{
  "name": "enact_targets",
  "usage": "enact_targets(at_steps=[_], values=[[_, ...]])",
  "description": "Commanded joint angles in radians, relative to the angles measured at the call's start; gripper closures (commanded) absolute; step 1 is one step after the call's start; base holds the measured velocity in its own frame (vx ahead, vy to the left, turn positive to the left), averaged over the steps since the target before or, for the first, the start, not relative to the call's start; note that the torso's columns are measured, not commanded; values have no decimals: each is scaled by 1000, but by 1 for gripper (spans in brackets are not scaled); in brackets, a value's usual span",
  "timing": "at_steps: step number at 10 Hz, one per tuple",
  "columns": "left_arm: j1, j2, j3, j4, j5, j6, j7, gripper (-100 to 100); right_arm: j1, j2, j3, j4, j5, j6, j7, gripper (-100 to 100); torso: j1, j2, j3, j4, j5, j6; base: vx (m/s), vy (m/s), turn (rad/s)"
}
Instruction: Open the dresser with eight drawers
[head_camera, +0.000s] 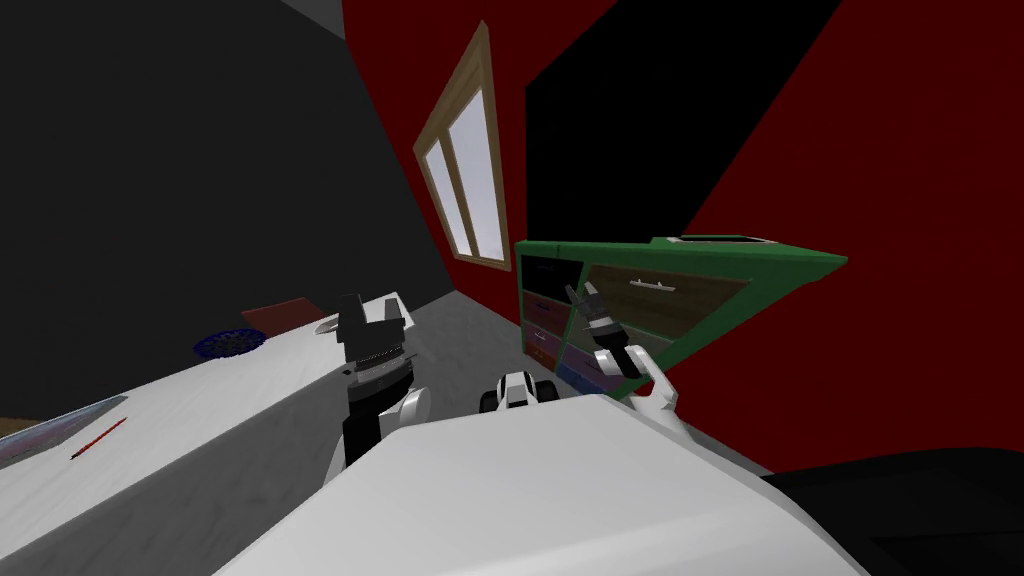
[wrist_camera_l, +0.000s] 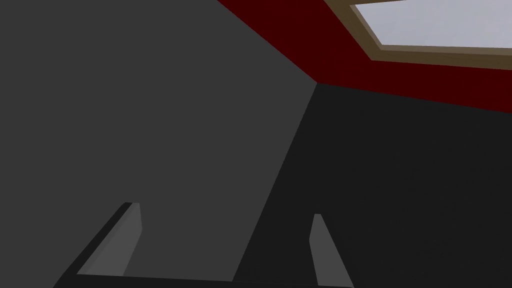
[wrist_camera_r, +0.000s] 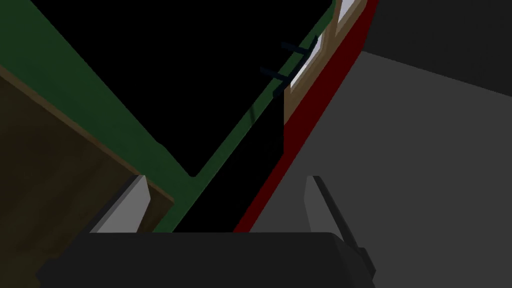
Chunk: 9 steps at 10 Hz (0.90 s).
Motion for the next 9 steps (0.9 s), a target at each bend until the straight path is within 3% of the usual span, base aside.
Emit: enact_targets(at_steps=[1, 3, 4, 8, 9], values=[[0, 0, 0, 0, 0, 0, 0, 0, -8, -10, -6, 56, 39, 18, 53, -100, 2, -4, -3, -1, 1, 0, 54, 121, -123], [0, 0, 0, 0, 0, 0, 0, 0, -21, -10, -35, 112, 89, 13, 132, -100, -1, -7, -5, -4, -2, -4, 43, 115, -111], [0, 0, 0, 0, 0, 0, 0, 0, -21, -10, -35, 113, 89, 13, 132, -100, -2, -4, -3, 1, 0, 3, 47, 143, -74], [0, 0, 0, 0, 0, 0, 0, 0, -48, 3, -91, 224, 186, 2, 275, -100, -9, 13, 7, 10, 2, 10, 84, 149, -165], [0, 0, 0, 0, 0, 0, 0, 0, -48, 3, -91, 226, 186, 2, 285, -100, -11, 13, 8, 10, 1, 11, 62, 95, -105]])
